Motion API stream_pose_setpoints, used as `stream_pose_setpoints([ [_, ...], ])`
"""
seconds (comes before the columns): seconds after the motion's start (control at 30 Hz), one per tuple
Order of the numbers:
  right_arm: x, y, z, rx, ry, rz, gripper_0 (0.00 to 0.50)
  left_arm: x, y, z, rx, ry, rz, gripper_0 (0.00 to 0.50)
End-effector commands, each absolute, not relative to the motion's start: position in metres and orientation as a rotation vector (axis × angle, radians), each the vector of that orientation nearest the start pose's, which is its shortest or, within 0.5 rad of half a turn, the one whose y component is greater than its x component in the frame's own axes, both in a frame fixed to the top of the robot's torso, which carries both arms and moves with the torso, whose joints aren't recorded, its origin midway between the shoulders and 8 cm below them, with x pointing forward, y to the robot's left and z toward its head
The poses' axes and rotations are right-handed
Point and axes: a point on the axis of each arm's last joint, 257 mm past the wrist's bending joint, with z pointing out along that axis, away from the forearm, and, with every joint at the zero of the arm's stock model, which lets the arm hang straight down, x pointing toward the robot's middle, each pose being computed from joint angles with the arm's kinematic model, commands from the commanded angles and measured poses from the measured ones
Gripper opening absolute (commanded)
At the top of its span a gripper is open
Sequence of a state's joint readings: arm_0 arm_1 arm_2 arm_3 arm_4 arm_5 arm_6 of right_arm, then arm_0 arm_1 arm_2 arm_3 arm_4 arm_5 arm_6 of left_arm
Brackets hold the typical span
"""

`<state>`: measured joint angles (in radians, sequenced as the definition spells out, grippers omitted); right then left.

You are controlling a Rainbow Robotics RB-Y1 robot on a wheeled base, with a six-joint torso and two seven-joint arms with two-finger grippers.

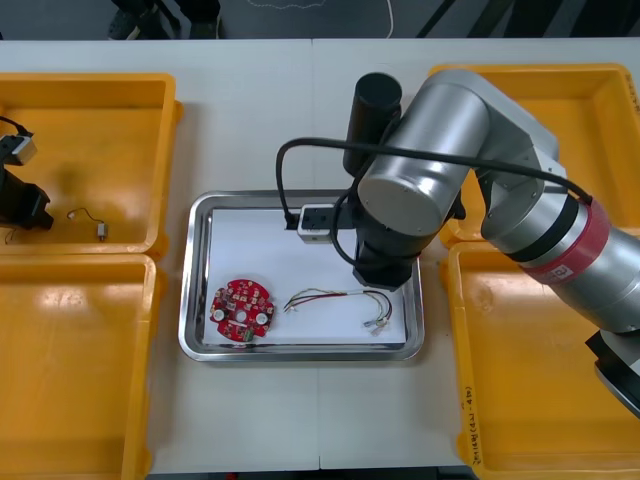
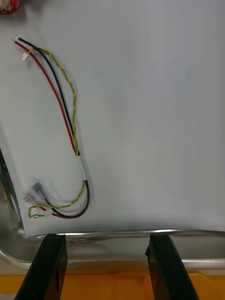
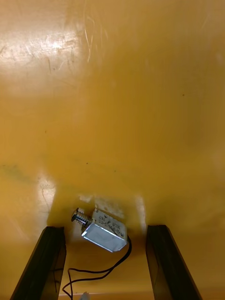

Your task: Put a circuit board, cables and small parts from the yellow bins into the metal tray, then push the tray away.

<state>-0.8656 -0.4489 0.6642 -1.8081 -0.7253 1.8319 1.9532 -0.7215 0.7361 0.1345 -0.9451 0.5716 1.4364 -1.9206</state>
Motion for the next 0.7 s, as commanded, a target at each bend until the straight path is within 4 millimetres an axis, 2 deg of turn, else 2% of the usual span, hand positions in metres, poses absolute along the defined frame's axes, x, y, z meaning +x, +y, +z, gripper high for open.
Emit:
stream_pose_setpoints([
  [0.03,0.453,-0.07,-0.158,-1.785,2.106,-0.268,0.5,0.551,0.461,-0.227,0.124,2.707,0.121,0.5],
  [0.27,0.467,-0.084,-0.128,-1.662,2.141,-0.23,0.5,0.56,0.453,-0.23,0.125,2.681,0.117,0.5],
  [0.57,0.481,-0.122,-0.097,-1.534,2.21,-0.29,0.5,0.56,0.452,-0.232,0.12,2.683,0.123,0.5],
  [0.7,0.489,-0.136,-0.075,-1.46,2.215,-0.302,0.5,0.558,0.453,-0.232,0.114,2.689,0.128,0.5],
])
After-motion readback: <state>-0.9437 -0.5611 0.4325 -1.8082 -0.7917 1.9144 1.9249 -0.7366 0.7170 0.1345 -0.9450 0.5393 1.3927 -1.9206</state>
